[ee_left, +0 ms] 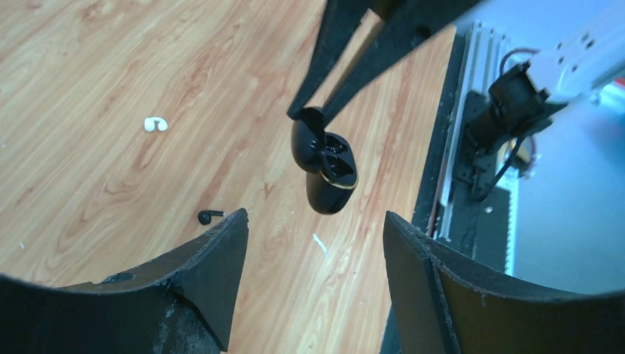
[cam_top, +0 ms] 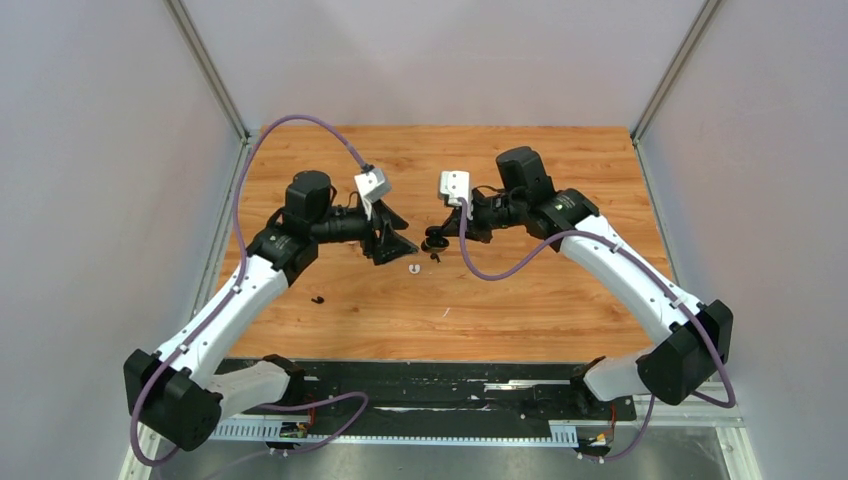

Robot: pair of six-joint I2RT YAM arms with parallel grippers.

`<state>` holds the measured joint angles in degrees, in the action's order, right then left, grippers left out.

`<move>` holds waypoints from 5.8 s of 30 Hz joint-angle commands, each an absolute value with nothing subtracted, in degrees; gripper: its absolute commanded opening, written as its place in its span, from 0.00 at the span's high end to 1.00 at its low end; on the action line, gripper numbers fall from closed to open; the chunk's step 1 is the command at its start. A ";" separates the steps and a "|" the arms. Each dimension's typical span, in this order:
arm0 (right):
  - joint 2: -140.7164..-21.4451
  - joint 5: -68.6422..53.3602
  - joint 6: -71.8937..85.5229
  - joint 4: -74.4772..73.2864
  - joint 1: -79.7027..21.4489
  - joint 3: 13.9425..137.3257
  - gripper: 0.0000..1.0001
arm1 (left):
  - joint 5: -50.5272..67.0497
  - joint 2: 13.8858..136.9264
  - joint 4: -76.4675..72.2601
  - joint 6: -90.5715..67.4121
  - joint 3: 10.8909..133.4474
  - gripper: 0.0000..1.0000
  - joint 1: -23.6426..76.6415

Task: Insert the wireless bluetooth earbuds into the charging case
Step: Open the charging case at the center of the board.

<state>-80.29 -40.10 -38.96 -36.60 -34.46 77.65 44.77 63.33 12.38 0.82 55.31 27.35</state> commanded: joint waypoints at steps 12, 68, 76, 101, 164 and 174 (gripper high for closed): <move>-79.74 -30.38 -56.65 -36.34 -39.94 78.54 1.00 | 57.66 75.86 18.76 -18.29 68.29 0.36 22.15; -81.63 -29.26 -51.33 -33.06 -42.98 78.76 1.00 | 60.29 83.32 17.72 -19.74 68.63 0.63 24.09; -80.92 -29.26 -52.38 -33.07 -43.48 77.88 1.00 | 61.30 83.53 17.39 -20.42 68.73 0.51 23.87; -80.52 -29.09 -53.83 -33.02 -44.21 76.98 1.00 | 65.18 84.26 15.51 -23.28 67.32 0.54 21.90; -81.97 -27.65 -52.08 -31.33 -45.00 77.16 1.00 | 66.01 85.63 18.27 -17.19 68.29 0.87 22.06; -79.82 -28.45 -45.42 -40.61 -42.17 86.32 0.60 | 63.31 83.02 23.40 -9.32 68.21 1.00 21.76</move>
